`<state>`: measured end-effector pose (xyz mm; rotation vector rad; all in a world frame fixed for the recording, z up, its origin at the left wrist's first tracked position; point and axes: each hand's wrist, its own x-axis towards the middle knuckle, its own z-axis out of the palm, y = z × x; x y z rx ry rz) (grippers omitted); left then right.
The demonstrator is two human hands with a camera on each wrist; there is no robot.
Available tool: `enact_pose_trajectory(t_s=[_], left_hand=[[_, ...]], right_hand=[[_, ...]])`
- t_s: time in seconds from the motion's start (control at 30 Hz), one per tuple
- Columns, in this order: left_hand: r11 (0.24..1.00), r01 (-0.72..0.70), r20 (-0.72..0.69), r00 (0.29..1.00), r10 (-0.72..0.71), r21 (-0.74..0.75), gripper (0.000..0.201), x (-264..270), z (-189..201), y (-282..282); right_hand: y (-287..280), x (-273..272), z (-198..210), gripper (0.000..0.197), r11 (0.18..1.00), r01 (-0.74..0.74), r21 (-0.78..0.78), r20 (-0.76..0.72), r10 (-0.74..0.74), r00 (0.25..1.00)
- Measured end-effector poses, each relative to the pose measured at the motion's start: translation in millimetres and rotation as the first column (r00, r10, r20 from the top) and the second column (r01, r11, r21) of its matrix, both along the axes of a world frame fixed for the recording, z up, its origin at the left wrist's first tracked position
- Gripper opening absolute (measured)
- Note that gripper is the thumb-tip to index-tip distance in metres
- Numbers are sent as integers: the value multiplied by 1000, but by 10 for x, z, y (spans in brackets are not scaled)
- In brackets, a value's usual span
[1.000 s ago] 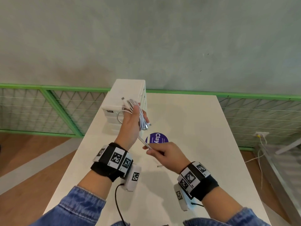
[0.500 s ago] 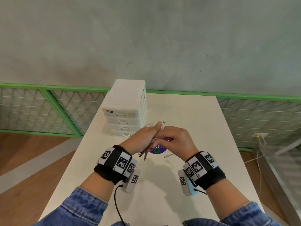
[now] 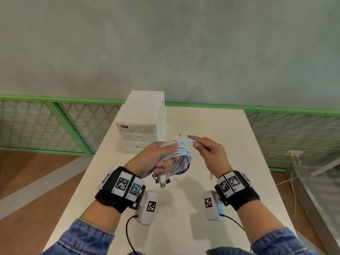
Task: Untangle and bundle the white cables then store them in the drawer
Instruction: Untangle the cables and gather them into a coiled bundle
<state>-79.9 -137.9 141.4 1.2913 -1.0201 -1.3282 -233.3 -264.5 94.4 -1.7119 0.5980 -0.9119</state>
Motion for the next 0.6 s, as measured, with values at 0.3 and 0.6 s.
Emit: enact_pose_trajectory(t_s=[0.3, 0.6], left_hand=[[935, -317, -459, 862, 215, -157, 57, -9, 108, -154], [843, -487, -489, 805, 334, -226, 47, -83, -25, -215]], right_hand=[[404, 200, -109, 21, 984, -145, 107, -167, 162, 973], [430, 286, 186, 31, 825, -215, 523, 161, 152, 975]])
